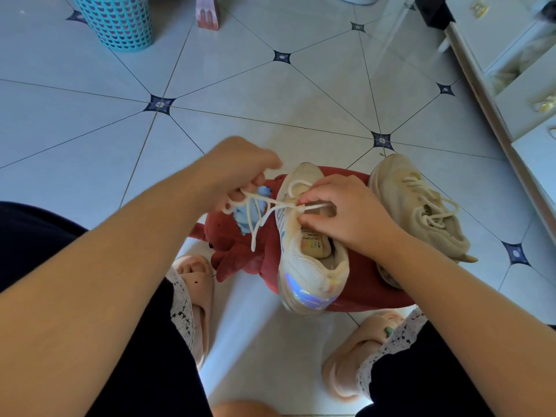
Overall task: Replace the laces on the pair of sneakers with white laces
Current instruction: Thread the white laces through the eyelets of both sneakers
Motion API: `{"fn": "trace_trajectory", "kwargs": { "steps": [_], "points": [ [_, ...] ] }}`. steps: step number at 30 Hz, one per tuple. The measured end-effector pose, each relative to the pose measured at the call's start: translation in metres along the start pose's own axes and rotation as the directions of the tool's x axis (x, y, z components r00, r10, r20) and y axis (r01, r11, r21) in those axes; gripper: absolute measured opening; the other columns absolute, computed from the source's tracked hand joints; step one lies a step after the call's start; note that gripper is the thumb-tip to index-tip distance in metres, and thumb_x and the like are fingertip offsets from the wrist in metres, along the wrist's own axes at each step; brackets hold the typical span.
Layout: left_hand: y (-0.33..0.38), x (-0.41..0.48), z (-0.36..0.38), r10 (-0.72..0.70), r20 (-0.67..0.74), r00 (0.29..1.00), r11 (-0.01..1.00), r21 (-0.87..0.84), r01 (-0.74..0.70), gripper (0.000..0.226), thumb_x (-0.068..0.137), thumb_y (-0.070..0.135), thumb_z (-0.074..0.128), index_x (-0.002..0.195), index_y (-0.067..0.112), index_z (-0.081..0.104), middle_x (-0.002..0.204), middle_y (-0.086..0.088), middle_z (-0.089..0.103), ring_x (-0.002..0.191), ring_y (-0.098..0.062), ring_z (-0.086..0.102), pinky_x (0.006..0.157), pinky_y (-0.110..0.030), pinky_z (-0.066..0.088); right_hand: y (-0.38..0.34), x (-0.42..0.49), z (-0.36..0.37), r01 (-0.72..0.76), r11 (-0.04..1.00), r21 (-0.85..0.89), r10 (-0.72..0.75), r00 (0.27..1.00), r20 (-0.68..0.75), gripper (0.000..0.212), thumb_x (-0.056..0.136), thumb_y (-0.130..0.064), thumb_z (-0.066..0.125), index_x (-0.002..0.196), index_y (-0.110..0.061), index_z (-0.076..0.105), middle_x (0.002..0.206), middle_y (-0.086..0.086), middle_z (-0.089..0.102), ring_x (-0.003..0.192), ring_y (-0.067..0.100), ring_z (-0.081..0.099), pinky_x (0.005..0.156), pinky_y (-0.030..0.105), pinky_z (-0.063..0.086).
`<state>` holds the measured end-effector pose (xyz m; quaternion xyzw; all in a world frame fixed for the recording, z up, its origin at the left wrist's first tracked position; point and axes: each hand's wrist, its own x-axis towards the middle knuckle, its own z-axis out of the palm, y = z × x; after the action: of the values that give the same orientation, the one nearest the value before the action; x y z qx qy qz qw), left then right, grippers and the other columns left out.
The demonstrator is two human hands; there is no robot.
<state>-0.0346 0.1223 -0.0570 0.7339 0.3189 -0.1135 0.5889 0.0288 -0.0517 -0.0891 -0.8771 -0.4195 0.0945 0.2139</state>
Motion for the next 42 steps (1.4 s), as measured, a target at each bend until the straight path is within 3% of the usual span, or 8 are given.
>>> {"fn": "trace_trajectory", "kwargs": {
  "steps": [8, 14, 18, 22, 26, 30, 36, 42],
  "points": [
    [-0.016, 0.0, 0.007, -0.084, 0.072, 0.994, 0.916, 0.398, 0.049, 0.014, 0.083, 0.016, 0.052, 0.076, 0.005, 0.058, 0.037, -0.002, 0.045, 0.025, -0.013, 0.029, 0.036, -0.012, 0.026, 0.002, -0.001, 0.0, -0.02, 1.0, 0.01, 0.02, 1.0, -0.009, 0.023, 0.075, -0.028, 0.074, 0.096, -0.019, 0.072, 0.104, 0.0, 0.062, 0.102, 0.014, 0.053, 0.097, 0.033, 0.035],
    [-0.032, 0.014, 0.03, 0.249, 0.077, 0.965, 0.726, 0.645, -0.238, 0.015, 0.084, 0.038, 0.061, 0.075, 0.026, 0.06, 0.1, -0.002, 0.067, 0.089, -0.021, 0.062, 0.081, -0.031, 0.047, 0.001, -0.003, -0.003, 0.005, 1.0, 0.002, -0.005, 1.0, -0.009, 0.024, 0.075, -0.026, 0.074, 0.097, -0.018, 0.071, 0.102, -0.002, 0.064, 0.103, 0.014, 0.053, 0.098, 0.034, 0.034],
    [-0.028, 0.022, 0.026, 0.448, -0.05, 0.893, 0.595, 0.762, -0.256, 0.007, 0.083, 0.042, 0.06, 0.08, 0.036, 0.061, 0.089, 0.008, 0.053, 0.096, -0.017, 0.05, 0.079, -0.032, 0.033, 0.002, -0.002, -0.005, 0.003, 1.0, 0.008, -0.002, 1.0, -0.024, 0.025, 0.074, -0.025, 0.074, 0.098, -0.018, 0.071, 0.103, 0.0, 0.064, 0.103, 0.015, 0.054, 0.098, 0.036, 0.035],
    [-0.021, 0.017, 0.026, 0.507, -0.093, 0.857, 0.789, 0.451, -0.418, 0.003, 0.078, 0.025, 0.065, 0.078, 0.027, 0.063, 0.067, 0.014, 0.053, 0.067, -0.003, 0.051, 0.062, -0.017, 0.039, -0.001, -0.001, -0.007, -0.003, 0.999, 0.046, 0.004, 1.0, -0.018, 0.026, 0.073, -0.022, 0.075, 0.099, -0.018, 0.071, 0.097, -0.008, 0.063, 0.101, 0.013, 0.054, 0.095, 0.034, 0.038],
    [-0.018, 0.007, 0.037, 0.385, -0.038, 0.922, 0.92, 0.098, -0.38, 0.016, 0.076, 0.007, 0.062, 0.072, 0.022, 0.061, 0.085, -0.001, 0.069, 0.087, -0.018, 0.064, 0.08, -0.03, 0.05, 0.002, 0.001, -0.014, -0.133, 0.952, 0.277, 0.124, 0.991, 0.048, 0.005, 0.08, -0.023, 0.068, 0.084, -0.024, 0.071, 0.085, -0.012, 0.066, 0.089, 0.006, 0.058, 0.086, 0.02, 0.042],
    [-0.01, 0.002, 0.036, 0.371, 0.077, 0.926, 0.841, -0.451, -0.299, 0.017, 0.081, -0.007, 0.055, 0.079, 0.009, 0.059, 0.069, -0.005, 0.068, 0.071, -0.018, 0.067, 0.07, -0.024, 0.054, 0.009, 0.004, -0.017, -0.236, 0.85, 0.47, 0.29, 0.956, -0.045, 0.025, 0.087, -0.01, 0.057, 0.086, -0.035, 0.061, 0.089, -0.012, 0.063, 0.089, 0.007, 0.06, 0.086, 0.026, 0.048],
    [-0.006, -0.005, 0.036, 0.484, 0.248, 0.839, 0.851, -0.358, -0.385, 0.012, 0.084, 0.002, 0.058, 0.092, 0.011, 0.059, 0.068, -0.005, 0.064, 0.061, -0.012, 0.059, 0.064, -0.019, 0.049, -0.001, 0.006, -0.015, -0.058, 0.971, 0.233, 0.066, 0.997, -0.025, 0.016, 0.081, -0.016, 0.066, 0.071, -0.025, 0.058, 0.063, -0.014, 0.049, 0.063, -0.018, 0.048, 0.063, 0.005, 0.036],
    [-0.01, 0.012, 0.028, 0.275, -0.104, 0.956, 0.96, 0.088, -0.267, 0.012, 0.078, 0.011, 0.064, 0.067, 0.012, 0.061, 0.051, 0.005, 0.056, 0.042, -0.003, 0.047, 0.046, -0.013, 0.039, 0.025, 0.006, -0.034, -0.288, 0.914, 0.287, 0.347, 0.92, -0.181, 0.007, 0.084, -0.026, 0.059, 0.077, -0.028, 0.06, 0.077, -0.017, 0.059, 0.073, -0.006, 0.054, 0.071, 0.015, 0.043]
  ]
}}
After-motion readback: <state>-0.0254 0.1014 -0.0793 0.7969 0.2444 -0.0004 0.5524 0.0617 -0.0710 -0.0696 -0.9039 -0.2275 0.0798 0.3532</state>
